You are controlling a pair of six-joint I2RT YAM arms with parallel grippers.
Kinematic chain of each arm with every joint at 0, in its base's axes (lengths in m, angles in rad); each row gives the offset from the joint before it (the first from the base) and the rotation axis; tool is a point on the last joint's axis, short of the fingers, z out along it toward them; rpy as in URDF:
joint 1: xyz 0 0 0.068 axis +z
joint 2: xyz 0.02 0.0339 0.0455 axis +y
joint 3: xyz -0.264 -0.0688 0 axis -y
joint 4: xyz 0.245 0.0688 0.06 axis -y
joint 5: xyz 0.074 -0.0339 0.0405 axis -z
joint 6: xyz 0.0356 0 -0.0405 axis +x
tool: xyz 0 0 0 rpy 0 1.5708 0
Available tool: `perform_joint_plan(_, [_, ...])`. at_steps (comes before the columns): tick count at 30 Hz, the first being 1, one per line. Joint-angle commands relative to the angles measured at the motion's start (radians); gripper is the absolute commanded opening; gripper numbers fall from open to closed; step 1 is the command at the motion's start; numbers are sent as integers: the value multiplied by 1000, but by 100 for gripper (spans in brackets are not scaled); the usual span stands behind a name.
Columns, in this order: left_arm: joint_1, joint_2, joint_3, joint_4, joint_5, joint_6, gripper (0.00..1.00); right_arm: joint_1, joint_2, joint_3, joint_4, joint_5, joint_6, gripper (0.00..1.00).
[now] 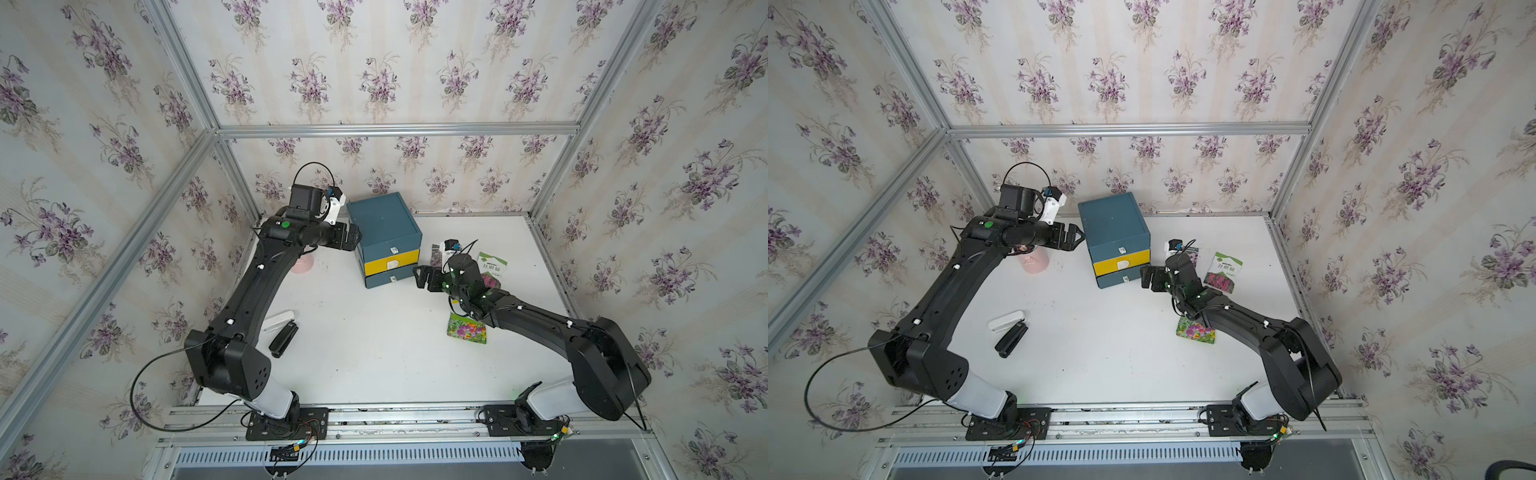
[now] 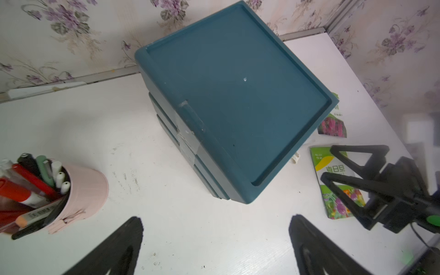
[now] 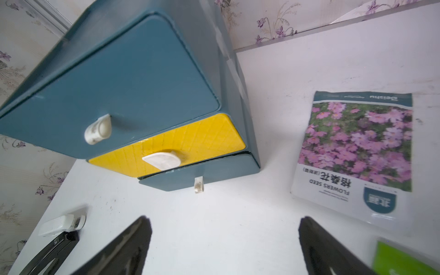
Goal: Take the seed bags out of the drawer
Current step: Reset both arms
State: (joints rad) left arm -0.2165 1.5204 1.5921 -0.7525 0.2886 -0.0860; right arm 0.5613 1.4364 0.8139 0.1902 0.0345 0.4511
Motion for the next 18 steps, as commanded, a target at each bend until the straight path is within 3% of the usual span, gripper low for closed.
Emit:
perform_joint_plan(1, [0, -76, -104, 109, -112, -36, 99, -82, -43, -2, -77, -62, -65, 100])
perform_joint_plan(10, [11, -321, -543, 398, -256, -37, 100, -280, -114, -8, -121, -48, -204, 100])
perform_joint_plan(18, [63, -330, -827, 692, -308, -9, 100, -428, -96, -90, 85, 51, -353, 100])
